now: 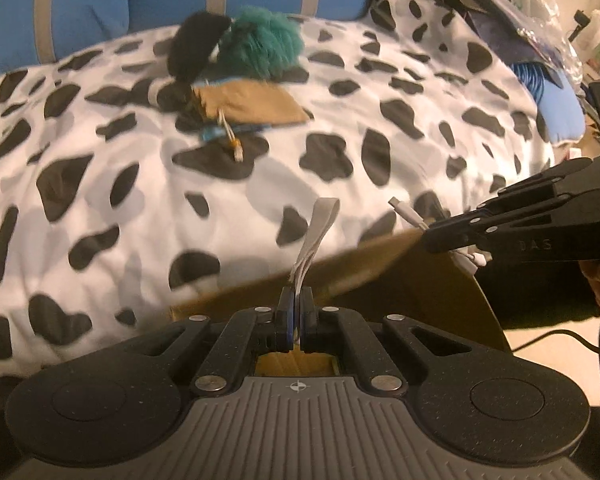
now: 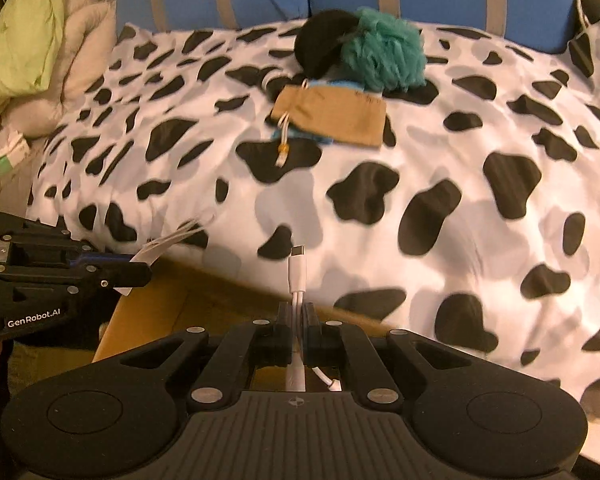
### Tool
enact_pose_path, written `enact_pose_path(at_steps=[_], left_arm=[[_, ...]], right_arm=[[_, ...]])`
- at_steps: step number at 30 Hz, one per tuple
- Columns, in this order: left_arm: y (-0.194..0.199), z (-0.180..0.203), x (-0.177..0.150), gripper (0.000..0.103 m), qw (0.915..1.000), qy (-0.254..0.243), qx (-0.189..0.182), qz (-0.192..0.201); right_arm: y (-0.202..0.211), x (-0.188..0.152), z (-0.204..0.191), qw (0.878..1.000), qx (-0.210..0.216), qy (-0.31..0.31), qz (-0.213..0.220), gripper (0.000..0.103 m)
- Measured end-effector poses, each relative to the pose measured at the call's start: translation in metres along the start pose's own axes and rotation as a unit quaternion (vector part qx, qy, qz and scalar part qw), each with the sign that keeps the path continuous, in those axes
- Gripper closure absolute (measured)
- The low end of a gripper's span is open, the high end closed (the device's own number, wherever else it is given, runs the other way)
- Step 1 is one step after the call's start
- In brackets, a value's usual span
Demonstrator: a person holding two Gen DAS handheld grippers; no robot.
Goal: Organize soft objects
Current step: 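Carry the white cable with both tools over the cardboard box, then lower the white cable into the box and open both tools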
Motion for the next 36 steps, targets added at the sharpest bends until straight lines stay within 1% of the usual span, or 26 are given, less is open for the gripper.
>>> enact_pose_path(at_steps=[3, 7, 10, 13, 14, 15, 16, 17, 19, 21, 22, 25, 27, 36], left_arm=[[-0.002, 0.004, -0.012, 0.100, 0.9998, 0.000, -0.003, -0.020], [-0.007, 0.007, -0.024, 0.100, 0.9987, -0.011, 0.005, -0.050], [-0.009, 0.008, -0.029, 0.100, 0.9980, -0.012, 0.002, -0.061], [-0.010, 0.007, -0.031, 0.097, 0.9976, -0.013, 0.002, -0.069], [-0.012, 0.006, -0.032, 0.094, 0.9972, -0.012, 0.006, -0.073], [-0.015, 0.005, -0.034, 0.086, 0.9966, -0.011, 0.014, -0.081], [-0.016, 0.003, -0.035, 0.076, 0.9961, -0.009, 0.018, -0.086], [-0.017, 0.001, -0.036, 0.072, 0.9957, -0.006, 0.023, -0.089], [-0.018, -0.002, -0.036, 0.064, 0.9953, -0.002, 0.028, -0.092], [-0.018, -0.004, -0.035, 0.061, 0.9952, 0.003, 0.028, -0.093], [-0.018, -0.005, -0.035, 0.061, 0.9952, 0.005, 0.029, -0.094], [-0.020, -0.006, -0.035, 0.060, 0.9949, 0.005, 0.032, -0.096], [-0.019, -0.005, -0.034, 0.060, 0.9949, 0.004, 0.033, -0.095], [-0.016, -0.007, -0.025, 0.060, 0.9969, 0.013, 0.038, -0.068]], right_arm=[[-0.004, -0.011, -0.008, 1.000, -0.003, 0.007, -0.021, 0.096], [-0.007, -0.021, -0.018, 0.999, -0.002, 0.017, -0.039, 0.096], [-0.011, -0.027, -0.022, 0.998, -0.001, 0.019, -0.054, 0.096], [-0.015, -0.033, -0.025, 0.997, 0.005, 0.022, -0.068, 0.095], [-0.016, -0.033, -0.025, 0.997, 0.004, 0.023, -0.071, 0.092], [-0.017, -0.034, -0.024, 0.997, 0.000, 0.022, -0.075, 0.086], [-0.018, -0.034, -0.022, 0.997, -0.007, 0.020, -0.076, 0.068], [-0.019, -0.034, -0.019, 0.997, -0.014, 0.019, -0.076, 0.042], [-0.018, -0.032, -0.014, 0.997, -0.034, 0.017, -0.068, 0.020], [-0.019, -0.030, -0.010, 0.997, -0.038, 0.010, -0.068, 0.015], [-0.019, -0.030, -0.008, 0.997, -0.040, 0.007, -0.067, 0.011], [-0.020, -0.029, -0.005, 0.997, -0.045, 0.004, -0.066, 0.009], [-0.019, -0.027, -0.005, 0.997, -0.048, 0.003, -0.063, 0.005], [-0.018, -0.022, 0.003, 0.996, -0.066, -0.008, -0.050, 0.004]])
Point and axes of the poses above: each gripper's, at about its wrist camera, not at the fingertips, and y roughly against the way its jaws point, z to its right, x to its top, the point moved 9 cm from there along -y, roughly the way its jaws point, and after that the axes turned 2 degrees about -x, right-handed, at the moved point
